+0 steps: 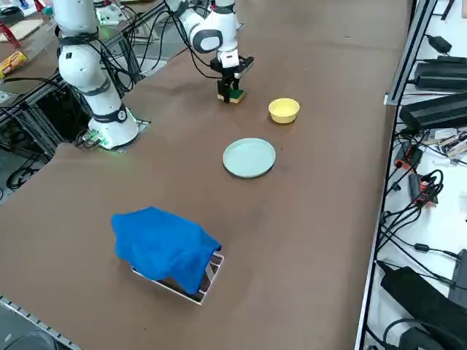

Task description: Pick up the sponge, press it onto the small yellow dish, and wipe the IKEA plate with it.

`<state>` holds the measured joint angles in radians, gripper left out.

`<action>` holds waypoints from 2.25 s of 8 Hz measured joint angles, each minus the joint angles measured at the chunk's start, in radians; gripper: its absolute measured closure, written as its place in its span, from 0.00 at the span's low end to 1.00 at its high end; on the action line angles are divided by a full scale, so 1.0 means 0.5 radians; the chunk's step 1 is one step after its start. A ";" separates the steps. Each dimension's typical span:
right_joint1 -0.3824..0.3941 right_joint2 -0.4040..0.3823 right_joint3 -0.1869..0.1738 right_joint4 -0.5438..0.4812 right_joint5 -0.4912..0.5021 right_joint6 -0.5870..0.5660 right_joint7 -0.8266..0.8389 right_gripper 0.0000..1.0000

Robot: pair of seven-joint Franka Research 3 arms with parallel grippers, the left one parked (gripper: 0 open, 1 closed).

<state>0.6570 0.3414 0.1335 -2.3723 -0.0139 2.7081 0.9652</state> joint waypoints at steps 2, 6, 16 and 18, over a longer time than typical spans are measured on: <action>0.000 -0.016 0.000 0.000 0.000 0.004 0.002 0.54; -0.002 -0.128 -0.018 0.017 0.000 -0.145 0.000 0.82; -0.472 0.122 -0.063 1.261 0.002 -1.445 -0.645 0.81; -0.548 0.314 -0.062 1.452 0.134 -1.456 -0.831 0.81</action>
<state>0.3832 0.4985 0.1025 -1.6463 0.0531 1.9803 0.5498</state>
